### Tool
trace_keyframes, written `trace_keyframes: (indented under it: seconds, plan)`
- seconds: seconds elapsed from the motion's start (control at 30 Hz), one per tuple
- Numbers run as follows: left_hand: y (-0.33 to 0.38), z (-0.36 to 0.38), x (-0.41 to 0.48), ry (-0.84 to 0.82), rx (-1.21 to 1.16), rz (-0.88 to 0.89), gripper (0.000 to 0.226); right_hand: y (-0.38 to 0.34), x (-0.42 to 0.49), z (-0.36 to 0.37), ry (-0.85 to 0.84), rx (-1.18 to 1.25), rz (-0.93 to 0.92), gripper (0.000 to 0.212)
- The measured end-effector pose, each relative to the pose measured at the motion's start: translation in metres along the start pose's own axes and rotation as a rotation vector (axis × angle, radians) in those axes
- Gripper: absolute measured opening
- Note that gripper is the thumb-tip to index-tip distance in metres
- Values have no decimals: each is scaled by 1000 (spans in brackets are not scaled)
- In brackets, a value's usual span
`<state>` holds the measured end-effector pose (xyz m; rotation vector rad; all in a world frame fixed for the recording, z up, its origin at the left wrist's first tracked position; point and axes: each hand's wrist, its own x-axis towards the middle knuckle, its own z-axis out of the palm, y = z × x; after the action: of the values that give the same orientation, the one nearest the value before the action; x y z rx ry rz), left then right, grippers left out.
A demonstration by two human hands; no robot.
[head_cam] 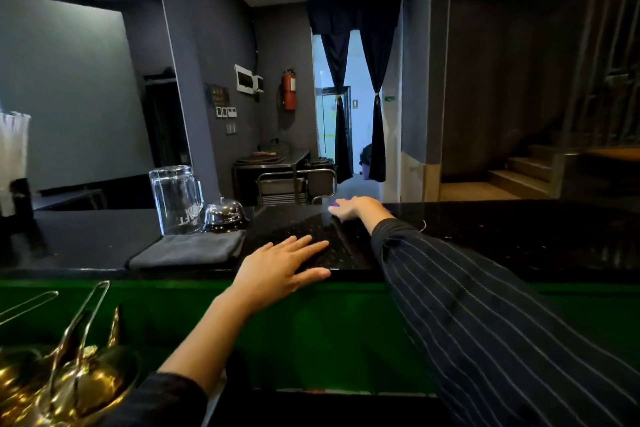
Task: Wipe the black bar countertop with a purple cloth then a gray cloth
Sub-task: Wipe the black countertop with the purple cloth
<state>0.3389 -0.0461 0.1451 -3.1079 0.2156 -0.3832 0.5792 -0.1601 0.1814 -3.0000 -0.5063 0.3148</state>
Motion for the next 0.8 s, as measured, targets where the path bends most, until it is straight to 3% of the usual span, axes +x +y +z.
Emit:
trace_keyframes:
  seconds: [0.07,0.17,0.37,0.53,0.67,0.8]
  plan:
    - [0,-2,2,-13,5,6,82,-15,29,-1,-70,-8,-76,67]
    - [1,-5,4,-23,36,23,71,-43,11,1,-76,-5,-187,76]
    - [3,-7,-4,66,49,56,91,-39,-59,1,-127,-40,-504,53]
    - [0,3,-1,156,80,36,99,-4,-50,-9,-121,-60,-346,57]
    - [0,5,1,215,77,-5,107,-23,-44,-12,-105,-65,-210,62]
    - [2,6,0,257,55,-68,120,-59,-23,-4,-105,-28,-296,80]
